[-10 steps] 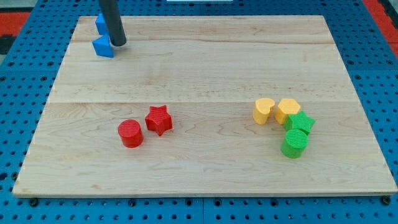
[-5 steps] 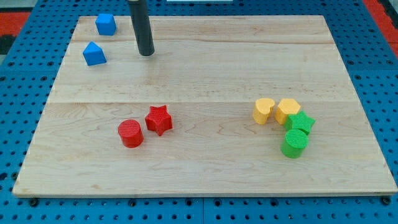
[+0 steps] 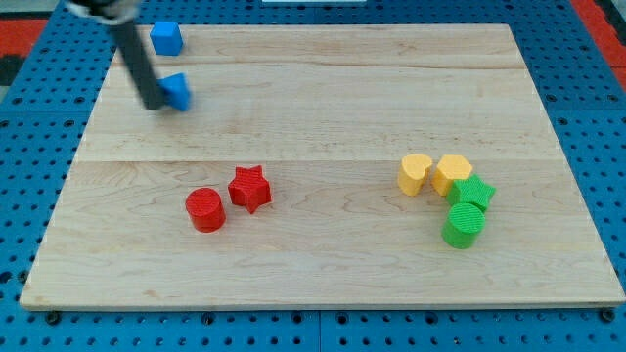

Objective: Push the triangle into the red blocks

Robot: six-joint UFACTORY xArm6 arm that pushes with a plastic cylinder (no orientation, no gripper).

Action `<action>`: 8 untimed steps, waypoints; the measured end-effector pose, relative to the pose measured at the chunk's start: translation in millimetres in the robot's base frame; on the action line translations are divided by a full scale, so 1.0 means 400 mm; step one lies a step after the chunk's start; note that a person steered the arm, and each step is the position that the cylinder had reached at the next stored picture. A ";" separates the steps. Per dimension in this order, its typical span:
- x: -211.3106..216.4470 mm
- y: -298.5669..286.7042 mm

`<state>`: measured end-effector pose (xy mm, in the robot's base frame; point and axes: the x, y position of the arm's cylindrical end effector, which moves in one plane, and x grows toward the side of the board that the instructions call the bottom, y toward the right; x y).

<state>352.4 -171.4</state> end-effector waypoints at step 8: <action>-0.084 0.327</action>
<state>319.0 -40.5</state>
